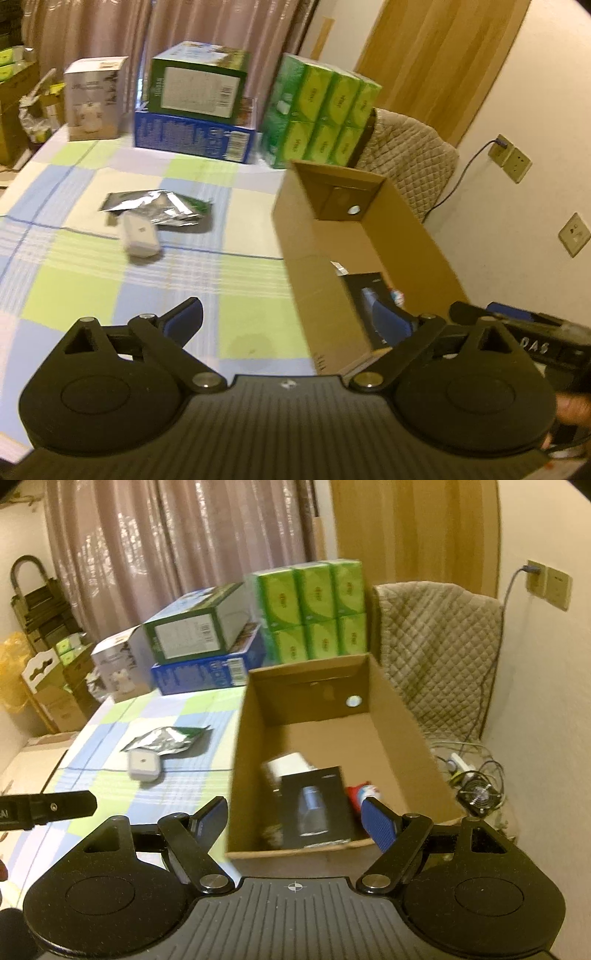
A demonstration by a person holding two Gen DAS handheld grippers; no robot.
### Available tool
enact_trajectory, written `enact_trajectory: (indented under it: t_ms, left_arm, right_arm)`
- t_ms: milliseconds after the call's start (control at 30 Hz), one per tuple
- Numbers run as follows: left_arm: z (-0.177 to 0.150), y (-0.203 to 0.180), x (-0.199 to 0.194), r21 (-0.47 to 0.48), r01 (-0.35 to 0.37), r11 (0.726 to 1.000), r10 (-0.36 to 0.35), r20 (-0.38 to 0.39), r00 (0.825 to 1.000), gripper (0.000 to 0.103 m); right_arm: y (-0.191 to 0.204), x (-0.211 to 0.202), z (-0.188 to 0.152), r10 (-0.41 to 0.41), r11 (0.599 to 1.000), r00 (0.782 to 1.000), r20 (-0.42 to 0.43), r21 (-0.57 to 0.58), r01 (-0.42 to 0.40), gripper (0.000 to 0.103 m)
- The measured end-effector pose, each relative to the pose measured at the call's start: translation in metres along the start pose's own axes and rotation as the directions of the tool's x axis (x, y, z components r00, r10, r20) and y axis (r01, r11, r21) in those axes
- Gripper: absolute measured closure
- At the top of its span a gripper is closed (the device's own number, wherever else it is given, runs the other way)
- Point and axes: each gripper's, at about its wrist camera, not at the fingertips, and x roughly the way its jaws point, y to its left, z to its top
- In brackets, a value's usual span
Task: Organize objects
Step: 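Withdraw both open grippers from the box back over the table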
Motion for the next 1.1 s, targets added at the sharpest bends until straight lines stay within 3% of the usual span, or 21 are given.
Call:
enact_trajectory:
  t_ms: [133, 367, 567, 900, 1100]
  left_arm:
    - [-0.008, 0.026, -0.014, -0.005, -0.035, 0.999, 0.035, 0.009, 0.999, 0.001]
    - [-0.014, 0.077, -0.037, 0.004, -0.116, 0.993, 0.116, 0.034, 0.993, 0.001]
    - [-0.011, 0.112, -0.045, 0.114, -0.173, 0.978, 0.171, 0.033, 0.985, 0.001]
    - [0.013, 0.151, -0.021, 0.337, -0.076, 0.938, 0.085, -0.013, 0.996, 0.001]
    - [0.033, 0.156, 0.018, 0.491, -0.021, 0.871, 0.041, -0.030, 0.999, 0.001]
  right_arm:
    - [0.027, 0.002, -0.002, 0.030, 0.999, 1.000, -0.003, -0.026, -0.030, 0.026]
    - [0.072, 0.010, -0.001, 0.090, 0.993, 0.996, 0.003, -0.075, -0.090, 0.026]
    - [0.103, 0.030, 0.001, 0.140, 0.983, 0.990, -0.029, -0.115, -0.142, 0.026]
    - [0.138, 0.087, 0.003, 0.175, 0.963, 0.982, -0.078, -0.193, -0.187, 0.027]
    - [0.146, 0.136, 0.005, 0.155, 0.965, 0.983, -0.100, -0.199, -0.173, 0.027]
